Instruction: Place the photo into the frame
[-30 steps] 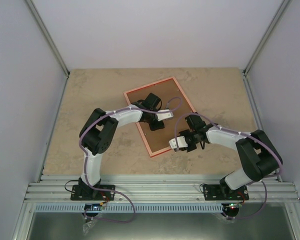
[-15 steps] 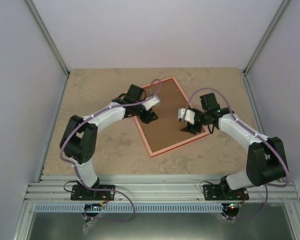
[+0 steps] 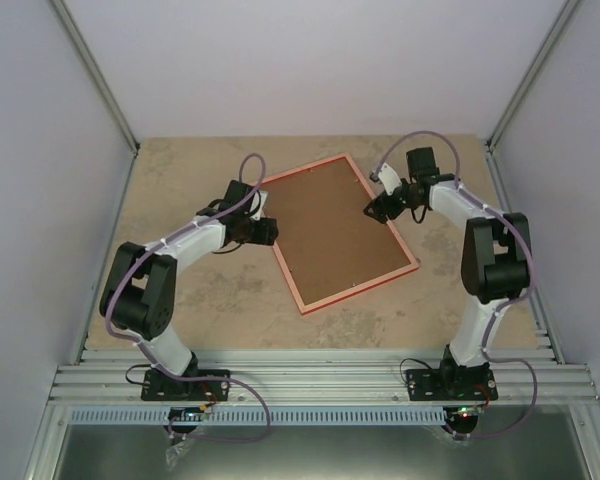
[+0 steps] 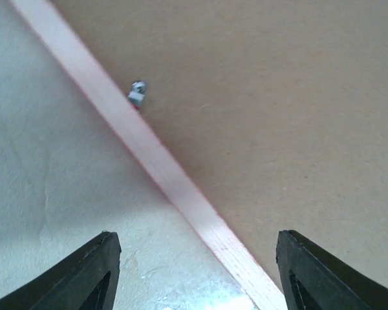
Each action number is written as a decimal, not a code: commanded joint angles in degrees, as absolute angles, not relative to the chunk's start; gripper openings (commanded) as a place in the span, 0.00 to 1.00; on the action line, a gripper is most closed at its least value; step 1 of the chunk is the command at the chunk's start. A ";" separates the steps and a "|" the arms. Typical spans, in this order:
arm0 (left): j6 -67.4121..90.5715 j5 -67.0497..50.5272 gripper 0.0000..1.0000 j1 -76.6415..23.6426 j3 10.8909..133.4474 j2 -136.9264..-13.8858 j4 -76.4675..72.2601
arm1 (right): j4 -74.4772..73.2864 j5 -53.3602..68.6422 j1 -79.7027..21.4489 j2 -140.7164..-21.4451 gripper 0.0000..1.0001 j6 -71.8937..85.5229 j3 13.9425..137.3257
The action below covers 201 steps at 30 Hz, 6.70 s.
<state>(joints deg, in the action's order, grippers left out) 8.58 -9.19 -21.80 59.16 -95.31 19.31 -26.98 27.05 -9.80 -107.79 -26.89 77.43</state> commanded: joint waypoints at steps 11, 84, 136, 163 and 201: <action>24.84 -5.54 0.67 -21.55 65.94 -108.10 20.52 | -27.69 20.51 -6.53 -115.31 0.77 -13.98 84.98; 23.22 1.72 0.12 -21.27 77.58 -115.44 35.75 | -23.44 41.69 0.73 -110.23 0.89 -1.55 70.40; -48.74 -19.88 0.00 -26.37 103.97 -116.90 27.85 | -63.51 78.59 0.71 -133.02 0.85 -32.51 101.56; -16.14 -6.97 0.97 -19.17 100.78 -92.64 24.04 | -31.29 70.83 6.67 -94.55 0.01 -4.87 85.50; -3.93 -0.65 0.99 -5.97 65.38 -48.59 32.36 | -2.01 -22.18 -65.55 -71.53 0.01 -48.75 53.14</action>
